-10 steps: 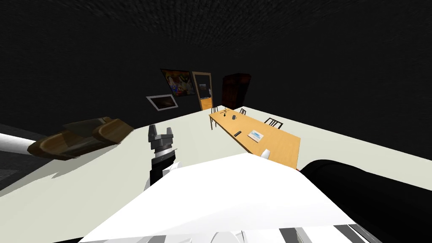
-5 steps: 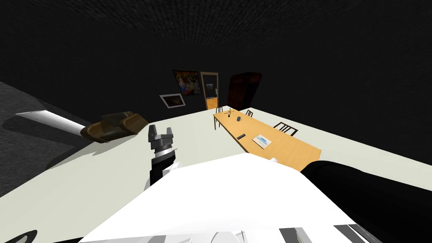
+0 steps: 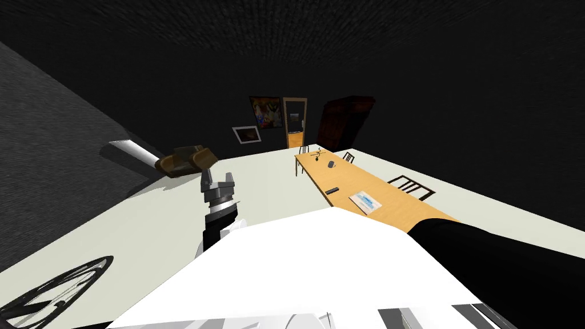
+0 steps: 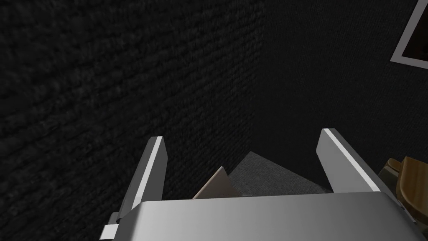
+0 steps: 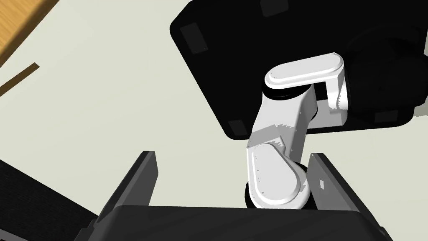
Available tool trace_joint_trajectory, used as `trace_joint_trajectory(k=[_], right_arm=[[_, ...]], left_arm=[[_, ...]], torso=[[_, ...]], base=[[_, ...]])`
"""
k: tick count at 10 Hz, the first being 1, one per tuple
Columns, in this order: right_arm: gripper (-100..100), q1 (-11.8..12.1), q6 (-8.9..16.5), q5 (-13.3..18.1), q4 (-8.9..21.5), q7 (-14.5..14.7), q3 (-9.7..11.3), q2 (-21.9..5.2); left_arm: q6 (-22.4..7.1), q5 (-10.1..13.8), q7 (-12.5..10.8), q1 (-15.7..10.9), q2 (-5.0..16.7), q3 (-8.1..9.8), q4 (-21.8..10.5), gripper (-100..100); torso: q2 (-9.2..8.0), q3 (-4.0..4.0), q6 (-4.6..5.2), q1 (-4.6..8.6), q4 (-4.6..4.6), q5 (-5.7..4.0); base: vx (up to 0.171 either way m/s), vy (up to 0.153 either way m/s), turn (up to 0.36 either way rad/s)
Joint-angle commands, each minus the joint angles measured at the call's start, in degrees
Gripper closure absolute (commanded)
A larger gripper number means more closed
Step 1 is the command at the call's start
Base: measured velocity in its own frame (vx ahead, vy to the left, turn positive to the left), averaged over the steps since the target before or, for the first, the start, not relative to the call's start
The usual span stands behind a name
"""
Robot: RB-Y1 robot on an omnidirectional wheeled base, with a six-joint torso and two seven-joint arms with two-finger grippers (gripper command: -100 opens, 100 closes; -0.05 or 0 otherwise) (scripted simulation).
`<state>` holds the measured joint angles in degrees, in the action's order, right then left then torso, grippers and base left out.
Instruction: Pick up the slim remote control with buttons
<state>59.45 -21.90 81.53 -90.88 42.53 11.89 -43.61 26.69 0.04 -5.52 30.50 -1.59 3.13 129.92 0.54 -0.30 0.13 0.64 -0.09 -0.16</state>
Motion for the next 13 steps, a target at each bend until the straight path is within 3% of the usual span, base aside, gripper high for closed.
trace_joint_trajectory(k=[1, 2, 3, 4, 6, 8, 13], right_arm=[[-100, -0.2, 0.5, 2.4, 2.9, 2.1, -0.1, -0.6], [-100, -0.2, 0.5, 2.4, 3.9, 2.1, -0.1, -0.6], [-100, 0.2, 0.8, 4.1, 6.2, 3.9, -0.3, -1.1], [-100, 0.2, 0.8, 4.1, 6.3, 4.0, -0.3, -1.1], [-100, 0.7, 1.5, 6.8, 10.5, 7.2, -0.7, -1.7], [-100, 0.7, 1.5, 6.8, 10.6, 7.4, -0.7, -1.7], [-100, 0.3, 2.3, 10.6, 17.4, 12.6, -0.6, -1.0]], left_arm=[[0.0, 0.0, 0.0, 0.0, 0.0, 0.0, 0.0, 0], [0.0, 0.0, 0.0, 0.0, 0.0, -0.01, 0.0, 0], [0.0, 0.0, 0.0, 0.0, 0.0, 0.0, 0.0, 0], [0.0, 0.0, 0.0, 0.0, 0.0, -0.01, 0.0, 0], [0.0, 0.0, 0.0, 0.0, 0.0, 0.0, 0.0, 0], [0.0, 0.0, 0.0, 0.0, 0.0, 0.0, 0.0, 0], [0.0, 0.0, 0.0, 0.0, 0.0, 0.0, 0.0, 0]], torso=[[0.0, 0.0, 0.0, 0.0, 0.0, 0.0], [0.05, -0.02, -0.06, -0.01, 0.0, 0.0], [0.03, -0.01, 0.02, -0.11, -0.01, 0.02], [0.04, -0.02, -0.03, -0.09, 0.0, 0.03], [0.03, -0.02, -0.02, -0.12, 0.0, 0.03], [0.08, -0.04, 0.01, -0.04, -0.01, 0.0], [0.08, -0.04, 0.03, -0.12, -0.01, 0.01]], base=[[0.044, -0.091, 0.261], [0.041, -0.074, 0.157], [0.043, -0.078, 0.232], [0.035, -0.073, 0.139], [0.042, -0.103, 0.247], [0.027, -0.064, 0.054], [0.027, -0.078, 0.16]])
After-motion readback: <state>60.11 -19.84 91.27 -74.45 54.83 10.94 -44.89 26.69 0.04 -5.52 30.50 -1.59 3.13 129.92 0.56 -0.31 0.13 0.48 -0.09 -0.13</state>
